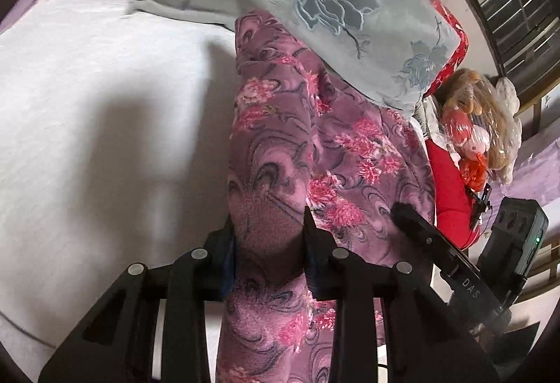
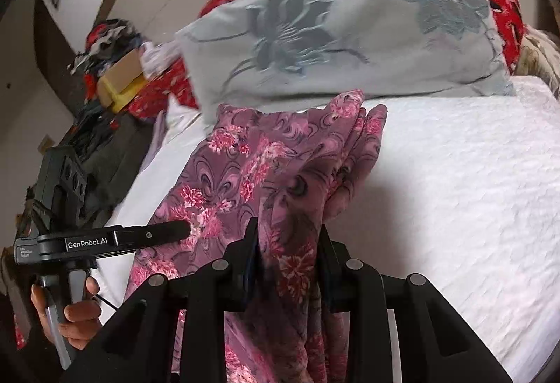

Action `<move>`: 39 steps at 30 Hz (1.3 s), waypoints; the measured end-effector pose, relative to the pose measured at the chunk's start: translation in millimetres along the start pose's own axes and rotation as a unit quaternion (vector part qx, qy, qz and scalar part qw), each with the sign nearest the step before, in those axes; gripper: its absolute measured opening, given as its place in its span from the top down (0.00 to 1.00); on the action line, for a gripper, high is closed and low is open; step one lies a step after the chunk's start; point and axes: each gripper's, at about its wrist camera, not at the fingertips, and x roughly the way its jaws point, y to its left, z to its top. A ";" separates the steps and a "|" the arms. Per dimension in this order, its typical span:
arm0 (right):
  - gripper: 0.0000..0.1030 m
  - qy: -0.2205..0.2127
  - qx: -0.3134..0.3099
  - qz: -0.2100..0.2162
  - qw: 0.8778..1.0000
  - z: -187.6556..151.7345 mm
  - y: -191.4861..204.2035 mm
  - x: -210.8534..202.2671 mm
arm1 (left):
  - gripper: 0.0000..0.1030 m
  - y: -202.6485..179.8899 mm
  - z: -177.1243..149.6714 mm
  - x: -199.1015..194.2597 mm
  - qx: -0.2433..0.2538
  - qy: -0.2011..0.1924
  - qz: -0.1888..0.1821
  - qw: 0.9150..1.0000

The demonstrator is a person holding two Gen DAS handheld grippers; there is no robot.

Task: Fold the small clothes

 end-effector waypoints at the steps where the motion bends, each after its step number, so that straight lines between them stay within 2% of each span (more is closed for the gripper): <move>1: 0.72 0.002 -0.001 0.003 1.000 -6.1 6.8 0.3 | 0.72 2.4 -4.1 -1.7 -0.001 -0.002 0.003 1.000; 8: 0.72 0.019 0.023 0.018 0.999 -48.4 23.2 8.8 | 0.71 43.3 -43.4 1.1 -0.027 0.018 0.015 0.999; 11: 0.73 0.033 0.042 0.007 0.999 -70.1 12.2 16.7 | 0.62 58.7 -58.6 17.5 -0.024 0.034 0.038 0.998; 12: 0.73 0.052 0.053 -0.009 0.997 -79.2 3.0 24.8 | 0.55 63.7 -62.3 22.8 -0.026 0.040 0.042 0.998; 14: 0.67 0.069 0.078 -0.012 0.994 -88.7 -11.6 30.9 | 0.53 70.7 -67.2 20.3 -0.040 0.038 0.025 0.998; 16: 0.67 0.057 0.097 -0.014 0.994 -86.9 -20.4 20.7 | 0.55 70.7 -67.0 10.4 -0.044 0.031 0.013 0.998; 18: 0.64 0.045 0.089 -0.022 0.995 -78.6 -18.0 10.8 | 0.55 59.9 -59.2 -3.1 -0.022 0.003 0.015 1.000; 19: 0.64 0.025 0.075 -0.033 0.996 -70.1 -12.6 3.0 | 0.55 51.1 -53.3 -7.0 -0.008 -0.010 0.023 1.000; 21: 0.64 0.005 0.056 -0.020 0.998 -56.4 -1.9 0.0 | 0.54 33.4 -40.0 -8.1 0.016 -0.025 0.035 0.999; 24: 0.64 -0.003 0.032 -0.013 0.999 -40.7 13.9 10.9 | 0.51 8.3 -12.6 8.6 0.049 -0.034 0.065 0.996; 28: 0.64 -0.006 0.005 -0.026 1.000 -26.5 23.1 37.5 | 0.51 0.2 20.1 51.2 0.069 -0.026 0.131 0.989; 29: 0.64 -0.006 0.008 -0.032 0.999 -24.0 19.3 44.7 | 0.49 2.6 27.5 64.9 0.069 -0.020 0.149 0.986; 30: 0.64 -0.004 0.016 -0.040 0.999 -21.4 11.9 54.3 | 0.41 6.6 30.7 76.2 0.068 -0.010 0.158 0.985; 31: 0.70 0.002 0.023 -0.053 0.998 -21.2 5.1 64.0 | 0.27 13.7 33.4 88.3 0.061 0.002 0.161 0.985; 33: 0.76 0.028 0.032 -0.080 0.996 -22.5 -11.9 84.3 | 0.16 28.1 41.2 100.4 0.023 0.007 0.154 0.988; 36: 0.76 0.022 0.020 -0.078 0.996 -20.0 -20.5 88.3 | 0.17 48.8 51.6 103.1 -0.031 0.027 0.112 0.993; 38: 0.75 0.040 0.015 -0.075 0.996 -14.1 -19.2 82.4 | 0.24 50.8 51.9 88.0 -0.025 0.030 0.091 0.995; 39: 0.70 0.043 0.016 -0.074 0.996 -11.5 -19.0 76.2 | 0.27 49.1 48.0 75.8 -0.013 0.022 0.083 0.996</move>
